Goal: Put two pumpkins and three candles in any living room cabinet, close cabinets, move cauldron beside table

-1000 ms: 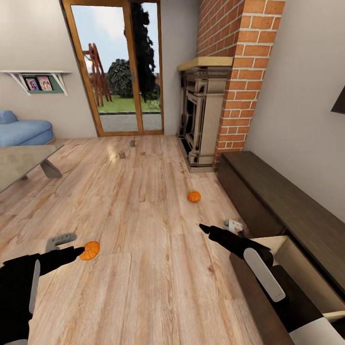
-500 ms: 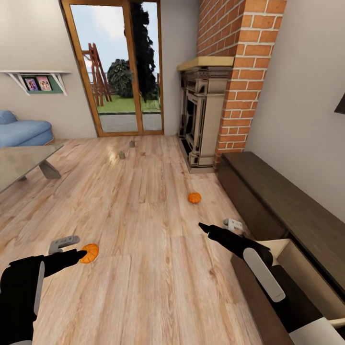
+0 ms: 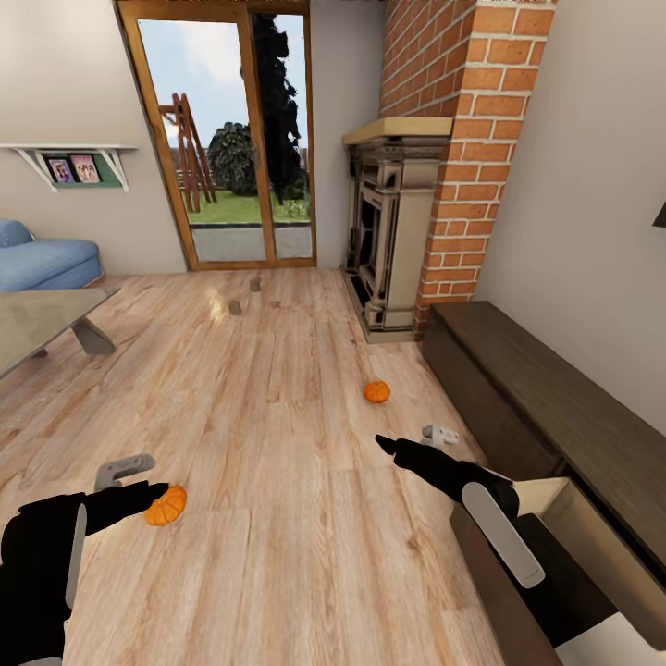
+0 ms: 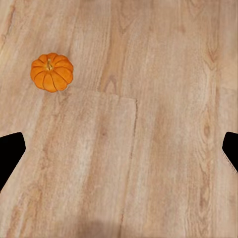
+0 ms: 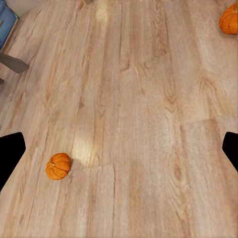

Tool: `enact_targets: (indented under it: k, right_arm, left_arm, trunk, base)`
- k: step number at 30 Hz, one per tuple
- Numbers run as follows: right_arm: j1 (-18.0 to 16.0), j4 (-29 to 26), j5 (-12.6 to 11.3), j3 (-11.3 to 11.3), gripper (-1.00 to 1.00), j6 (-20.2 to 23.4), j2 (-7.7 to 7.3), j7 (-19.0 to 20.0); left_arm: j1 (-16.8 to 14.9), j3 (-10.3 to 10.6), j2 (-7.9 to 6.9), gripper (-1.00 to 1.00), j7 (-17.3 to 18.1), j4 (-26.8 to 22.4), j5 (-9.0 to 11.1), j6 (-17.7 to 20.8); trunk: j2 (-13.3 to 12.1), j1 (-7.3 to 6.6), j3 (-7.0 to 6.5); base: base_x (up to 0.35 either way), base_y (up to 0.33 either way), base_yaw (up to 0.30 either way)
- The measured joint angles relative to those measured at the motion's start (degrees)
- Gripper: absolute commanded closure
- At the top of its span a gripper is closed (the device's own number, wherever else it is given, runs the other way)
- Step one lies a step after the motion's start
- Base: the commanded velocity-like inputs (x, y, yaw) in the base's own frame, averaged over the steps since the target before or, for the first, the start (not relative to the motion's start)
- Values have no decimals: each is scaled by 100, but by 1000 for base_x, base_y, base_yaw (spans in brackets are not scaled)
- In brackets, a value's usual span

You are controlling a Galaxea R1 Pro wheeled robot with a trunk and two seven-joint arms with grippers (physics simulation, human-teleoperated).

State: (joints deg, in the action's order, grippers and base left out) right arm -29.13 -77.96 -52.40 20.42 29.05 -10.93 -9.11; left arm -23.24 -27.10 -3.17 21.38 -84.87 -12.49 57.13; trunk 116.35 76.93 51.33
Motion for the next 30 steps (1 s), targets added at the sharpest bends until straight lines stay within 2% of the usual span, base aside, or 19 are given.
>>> enact_targets:
  k: [10,13,24,30]
  right_arm:
    - [0,0,-8,2,-100,0,0,6]
    - [0,0,-9,40,-100,0,0,9]
    - [-1,6,-8,125,-100,-2,0,9]
    - [0,1,-8,125,-100,-2,0,10]
  left_arm:
    - [0,0,5,-100,0,5,9,0]
    - [0,90,8,-100,0,10,18,1]
    - [0,131,9,-100,0,21,26,2]
    - [0,132,9,-100,0,42,26,2]
  trunk:
    - [0,0,-58]
    - [0,0,-59]
    - [0,0,-101]
    - [0,0,-106]
  base:
    - [229,1,0]
    - [319,11,34]
    - [303,123,214]
    - [255,200,41]
